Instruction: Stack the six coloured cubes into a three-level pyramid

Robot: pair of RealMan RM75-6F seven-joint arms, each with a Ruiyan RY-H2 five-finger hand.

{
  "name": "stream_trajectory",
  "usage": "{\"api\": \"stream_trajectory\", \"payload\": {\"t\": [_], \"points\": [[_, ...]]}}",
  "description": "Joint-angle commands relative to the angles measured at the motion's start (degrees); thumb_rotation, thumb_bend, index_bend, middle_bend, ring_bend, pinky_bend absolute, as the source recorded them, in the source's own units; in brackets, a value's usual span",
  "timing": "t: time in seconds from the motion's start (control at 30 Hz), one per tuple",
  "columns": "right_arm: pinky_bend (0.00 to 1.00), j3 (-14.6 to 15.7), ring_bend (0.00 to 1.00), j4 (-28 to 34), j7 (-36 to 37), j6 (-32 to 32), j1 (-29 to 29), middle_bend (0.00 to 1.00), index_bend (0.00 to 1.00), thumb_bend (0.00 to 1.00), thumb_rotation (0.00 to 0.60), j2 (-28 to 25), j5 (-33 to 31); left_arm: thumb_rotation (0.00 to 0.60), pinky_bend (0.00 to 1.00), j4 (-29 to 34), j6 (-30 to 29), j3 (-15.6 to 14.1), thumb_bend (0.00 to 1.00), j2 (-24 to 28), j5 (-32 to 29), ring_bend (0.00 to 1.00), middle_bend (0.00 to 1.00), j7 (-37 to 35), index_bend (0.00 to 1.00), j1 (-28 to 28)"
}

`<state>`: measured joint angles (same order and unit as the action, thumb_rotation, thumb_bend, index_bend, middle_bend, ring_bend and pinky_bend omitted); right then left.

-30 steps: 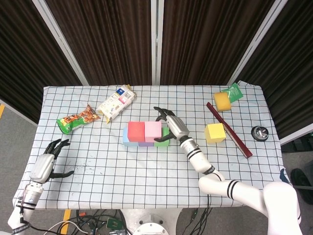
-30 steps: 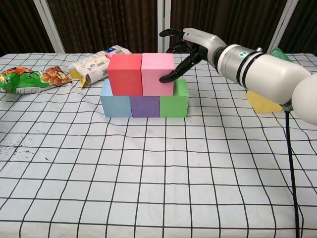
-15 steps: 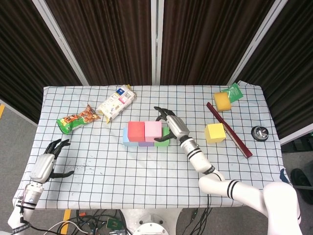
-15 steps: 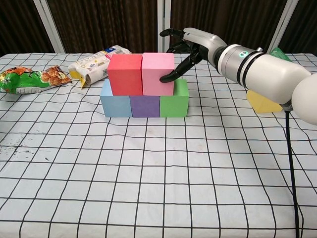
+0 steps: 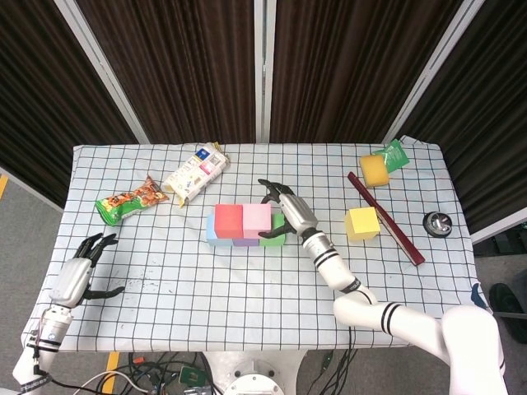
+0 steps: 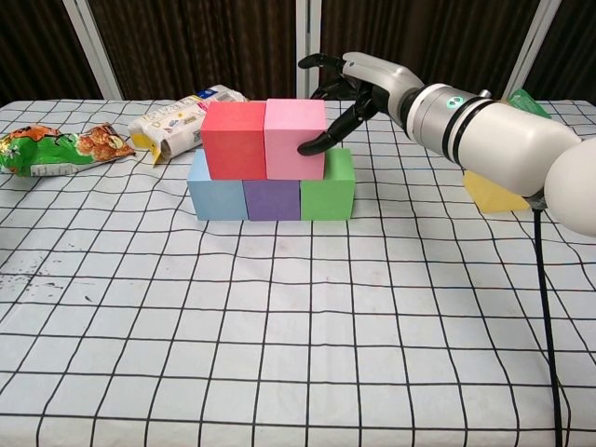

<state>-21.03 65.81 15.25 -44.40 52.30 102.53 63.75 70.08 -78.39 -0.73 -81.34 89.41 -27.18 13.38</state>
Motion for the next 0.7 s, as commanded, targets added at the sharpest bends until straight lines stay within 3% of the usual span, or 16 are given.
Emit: {"api": "stream_trajectory", "payload": {"t": [0.03, 0.37, 0.7], "points": [[0.00, 0.07, 0.04, -0.05, -0.12, -0.01, 0.00, 0.45, 0.00, 0.12, 0.600, 0.05, 0.02, 0.600, 0.03, 0.00, -0.04, 0.01, 0.00, 0.01, 0.01, 0.00, 0.17, -0.04, 0.07, -0.01], [0.00, 0.29, 0.04, -0.20, -0.49, 0.01, -0.06, 0.41, 0.00, 0.12, 0.600, 0.18, 0.03, 0.600, 0.03, -0.01, -0.05, 0.01, 0.00, 0.04, -0.02, 0.00, 0.17, -0.13, 0.07, -0.03], [0.00, 0.37, 0.02, -0.03, 0.05, 0.13, -0.17, 0.28, 0.00, 0.05, 0.600, -0.07, 0.50, 0.600, 0.03, -0.04, -0.08, 0.03, 0.00, 0.03, 0.02, 0.00, 0.17, -0.13, 0.07, 0.00]]}}
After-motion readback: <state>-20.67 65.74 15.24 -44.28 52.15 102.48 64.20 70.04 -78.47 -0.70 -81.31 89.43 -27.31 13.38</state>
